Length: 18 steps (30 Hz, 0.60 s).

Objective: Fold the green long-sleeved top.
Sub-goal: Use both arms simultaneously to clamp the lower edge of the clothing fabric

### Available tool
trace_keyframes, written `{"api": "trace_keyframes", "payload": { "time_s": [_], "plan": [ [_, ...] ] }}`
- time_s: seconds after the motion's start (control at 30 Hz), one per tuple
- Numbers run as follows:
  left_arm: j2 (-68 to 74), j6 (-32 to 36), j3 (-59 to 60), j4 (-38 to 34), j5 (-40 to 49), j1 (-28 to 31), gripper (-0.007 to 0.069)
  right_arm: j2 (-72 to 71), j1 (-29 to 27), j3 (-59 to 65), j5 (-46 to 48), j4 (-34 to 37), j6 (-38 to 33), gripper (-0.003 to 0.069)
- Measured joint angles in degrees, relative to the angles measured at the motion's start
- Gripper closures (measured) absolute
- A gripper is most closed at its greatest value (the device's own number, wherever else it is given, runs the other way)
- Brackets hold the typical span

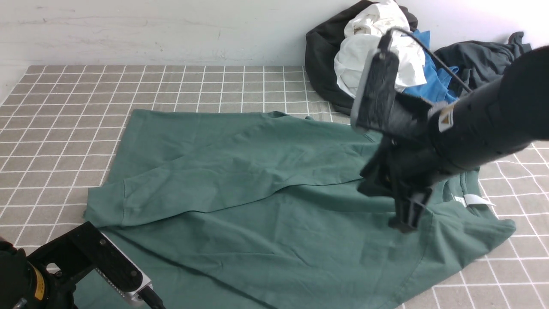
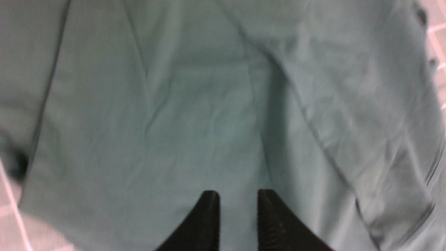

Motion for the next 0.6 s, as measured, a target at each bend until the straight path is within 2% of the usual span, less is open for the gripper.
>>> {"api": "trace_keyframes", "payload": {
  "time_s": [0.03, 0.07, 0.13, 0.23, 0.37, 0.6],
  "plan": [
    [0.0, 0.0, 0.0, -0.05, 0.0, 0.0, 0.0629, 0.0, -0.03, 0.25, 0.13, -0.85, -0.06, 0.0438],
    [0.0, 0.0, 0.0, -0.57, -0.18, 0.0, 0.0629, 0.29, -0.43, 2.55, 0.44, -3.97, -0.4, 0.0389],
    [0.0, 0.0, 0.0, -1.13, -0.57, 0.0, 0.0629, 1.21, -1.92, 6.96, -1.12, -8.27, -1.06, 0.0335],
    [0.0, 0.0, 0.0, -1.38, -0.93, 0.0, 0.0629, 2.9, -5.06, 13.71, -5.48, -13.43, -1.53, 0.0302],
    [0.0, 0.0, 0.0, -1.52, -2.01, 0.0, 0.0629, 3.49, -7.59, 20.84, -12.86, -18.39, -1.78, 0.0294],
    [0.0, 0.0, 0.0, -1.52, -2.81, 0.1, 0.0629, 3.49, -7.94, 27.17, -23.4, -24.21, -1.83, 0.0292]
  ]
}}
